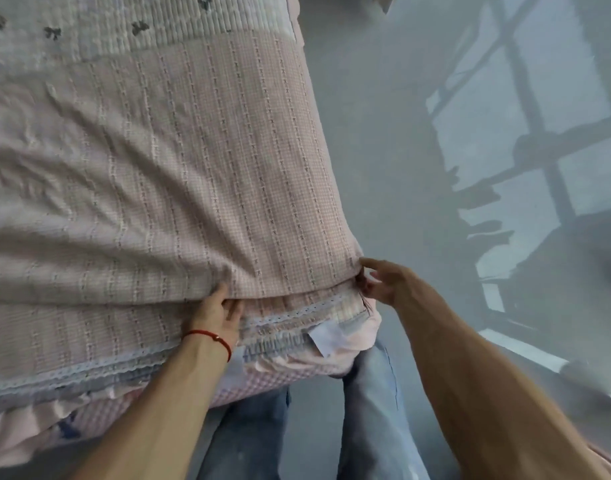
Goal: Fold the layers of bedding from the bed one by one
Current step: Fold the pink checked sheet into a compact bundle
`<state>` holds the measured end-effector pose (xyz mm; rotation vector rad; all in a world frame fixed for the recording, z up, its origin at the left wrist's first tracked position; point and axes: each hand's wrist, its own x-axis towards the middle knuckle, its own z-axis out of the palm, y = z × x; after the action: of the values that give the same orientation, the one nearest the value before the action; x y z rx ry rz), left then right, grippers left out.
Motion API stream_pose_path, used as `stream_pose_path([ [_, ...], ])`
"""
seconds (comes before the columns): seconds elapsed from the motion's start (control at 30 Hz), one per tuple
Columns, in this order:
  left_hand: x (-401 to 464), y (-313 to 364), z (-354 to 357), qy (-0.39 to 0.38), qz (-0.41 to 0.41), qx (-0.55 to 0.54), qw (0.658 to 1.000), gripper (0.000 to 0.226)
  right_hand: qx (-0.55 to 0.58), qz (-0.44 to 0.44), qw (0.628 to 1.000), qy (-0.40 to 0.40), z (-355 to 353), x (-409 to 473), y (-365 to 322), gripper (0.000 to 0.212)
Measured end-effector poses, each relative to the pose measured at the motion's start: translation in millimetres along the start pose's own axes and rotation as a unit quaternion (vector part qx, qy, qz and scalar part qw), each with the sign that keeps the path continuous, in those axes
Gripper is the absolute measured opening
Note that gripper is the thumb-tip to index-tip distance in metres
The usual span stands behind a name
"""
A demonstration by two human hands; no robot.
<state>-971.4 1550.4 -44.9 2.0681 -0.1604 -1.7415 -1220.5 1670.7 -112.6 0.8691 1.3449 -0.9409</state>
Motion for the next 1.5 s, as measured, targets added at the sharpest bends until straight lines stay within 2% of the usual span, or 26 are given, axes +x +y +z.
stream_pose_path([
  [0.03,-6.1,0.4,-7.7,-0.028,0.008,0.003,1.0,0.007,-0.007,-0.007,1.0,-0.006,0.0,-2.1,1.3,0.017],
  [0.1,-16.0,-1.6,-28.7,-0.068,0.028,0.012,0.997,0.012,0.009,-0.058,0.998,0.002,-4.6,-4.9,8.4,0.021],
  [0.23,-30.7,-16.5,-47.9,-0.07,0.053,0.019,0.996,0.01,0.079,-0.167,0.981,0.061,-19.7,-13.7,16.2,0.033],
  [0.3,-26.8,-22.1,-54.0,-0.056,0.059,0.034,0.996,0.013,0.11,-0.205,0.968,0.095,-18.3,-18.4,28.3,0.028],
  [0.37,-15.8,-27.0,-54.9,-0.045,0.055,0.054,0.996,0.011,0.072,-0.22,0.965,0.12,-11.3,-15.0,42.1,0.022],
  [0.43,-2.9,-31.5,-52.9,-0.037,0.038,0.073,0.996,0.006,-0.02,-0.228,0.962,0.149,-1.3,-9.5,55.4,0.031],
  [0.47,1.6,-32.7,-51.8,-0.033,0.036,0.083,0.995,0.007,-0.101,-0.252,0.945,0.185,4.1,-10.0,62.0,0.033],
  [0.5,4.4,-33.2,-50.9,-0.034,0.035,0.088,0.995,0.008,-0.202,-0.296,0.906,0.228,9.4,-9.5,69.5,0.035],
  [0.57,7.2,-31.4,-51.5,-0.041,0.029,0.088,0.995,0.008,-0.367,-0.414,0.788,0.272,26.1,-18.0,89.0,0.048],
  [0.63,6.7,-28.7,-52.9,-0.046,0.022,0.078,0.996,0.009,-0.479,-0.501,0.685,0.224,46.6,-26.9,108.5,0.056],
  [0.67,6.9,-25.0,-55.1,-0.047,0.019,0.069,0.996,0.014,-0.532,-0.507,0.654,0.179,56.5,-25.9,118.3,0.061],
  [0.73,10.0,-12.7,-59.3,-0.041,0.023,0.039,0.998,0.024,-0.615,-0.465,0.622,0.138,61.4,-14.2,132.3,0.072],
  [0.83,25.8,25.5,-71.0,-0.024,0.038,-0.019,0.999,0.029,-0.645,-0.431,0.612,0.15,57.0,-5.4,131.4,0.075],
  [0.93,51.7,64.6,-95.4,0.007,0.052,-0.072,0.996,0.046,-0.672,-0.401,0.604,0.149,60.0,-6.4,126.4,0.077],
  [1.07,52.4,60.2,-132.4,0.04,0.096,-0.057,0.993,0.021,-0.708,-0.373,0.577,0.162,65.9,-10.5,123.4,0.078],
  [1.17,38.8,39.3,-155.5,0.021,0.102,-0.063,0.993,0.018,-0.707,-0.371,0.57,0.194,75.7,-22.9,128.8,0.077],
  [1.2,40.0,35.6,-158.2,0.005,0.096,-0.064,0.993,0.017,-0.706,-0.398,0.55,0.204,78.7,-28.6,133.1,0.075],
  [1.23,40.8,36.1,-161.0,-0.007,0.09,-0.063,0.994,0.017,-0.71,-0.447,0.508,0.196,86.2,-34.1,141.3,0.072],
  [1.3,47.8,42.4,-162.0,-0.022,0.078,-0.047,0.996,0.016,-0.717,-0.558,0.404,0.107,105.8,-42.1,157.2,0.066],
  [1.37,52.6,48.9,-162.0,-0.02,0.057,-0.034,0.998,0.013,-0.713,-0.633,0.302,0.002,129.8,-41.4,172.7,0.054],
  [1.4,54.3,52.0,-161.1,-0.018,0.05,-0.023,0.998,0.011,-0.703,-0.656,0.274,-0.019,140.3,-38.8,178.2,0.047],
  [1.43,54.3,54.7,-162.5,-0.013,0.051,-0.015,0.998,0.008,-0.694,-0.67,0.261,-0.023,148.8,-35.3,183.0,0.041],
  [1.5,54.6,63.5,-166.4,-0.006,0.064,-0.015,0.998,0.005,-0.683,-0.684,0.255,-0.013,159.1,-30.7,187.6,0.031],
])
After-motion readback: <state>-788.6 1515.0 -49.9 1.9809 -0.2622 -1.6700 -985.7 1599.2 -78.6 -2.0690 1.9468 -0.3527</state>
